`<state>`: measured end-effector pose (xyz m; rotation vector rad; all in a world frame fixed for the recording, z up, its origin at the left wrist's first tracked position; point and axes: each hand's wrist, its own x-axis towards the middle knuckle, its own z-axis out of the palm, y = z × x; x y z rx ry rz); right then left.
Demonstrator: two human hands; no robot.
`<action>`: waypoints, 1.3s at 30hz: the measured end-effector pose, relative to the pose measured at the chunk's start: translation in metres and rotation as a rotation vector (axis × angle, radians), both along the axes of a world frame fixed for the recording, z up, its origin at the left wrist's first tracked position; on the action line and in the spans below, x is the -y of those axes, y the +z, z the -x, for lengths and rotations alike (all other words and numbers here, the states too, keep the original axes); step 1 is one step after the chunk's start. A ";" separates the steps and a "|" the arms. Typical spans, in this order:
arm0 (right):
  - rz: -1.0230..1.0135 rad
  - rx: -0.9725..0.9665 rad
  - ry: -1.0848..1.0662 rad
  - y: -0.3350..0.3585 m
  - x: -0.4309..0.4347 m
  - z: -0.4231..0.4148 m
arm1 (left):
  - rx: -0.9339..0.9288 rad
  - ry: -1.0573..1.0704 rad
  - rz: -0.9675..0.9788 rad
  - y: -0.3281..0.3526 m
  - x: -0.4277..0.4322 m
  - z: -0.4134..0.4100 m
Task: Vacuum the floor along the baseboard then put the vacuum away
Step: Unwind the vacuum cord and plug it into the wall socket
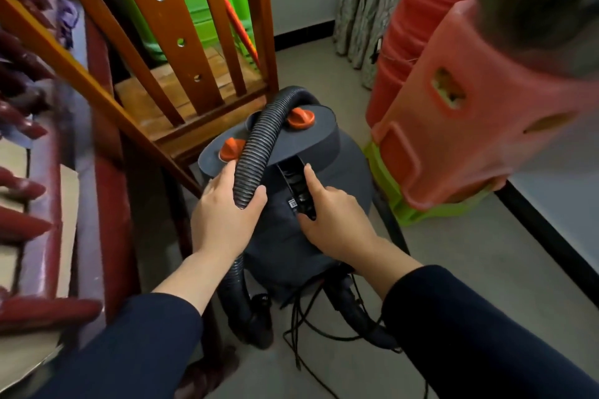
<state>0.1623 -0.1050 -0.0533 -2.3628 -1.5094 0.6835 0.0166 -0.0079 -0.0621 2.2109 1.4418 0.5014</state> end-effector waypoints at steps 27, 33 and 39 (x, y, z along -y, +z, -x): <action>0.020 -0.010 0.000 0.003 0.204 0.053 | -0.028 -0.130 0.066 0.010 0.188 0.052; 0.030 0.024 -0.042 0.002 0.256 0.082 | -0.065 -0.175 0.080 0.015 0.231 0.073; 0.052 0.057 -0.110 0.006 0.303 0.114 | -0.109 -0.257 0.086 0.016 0.272 0.100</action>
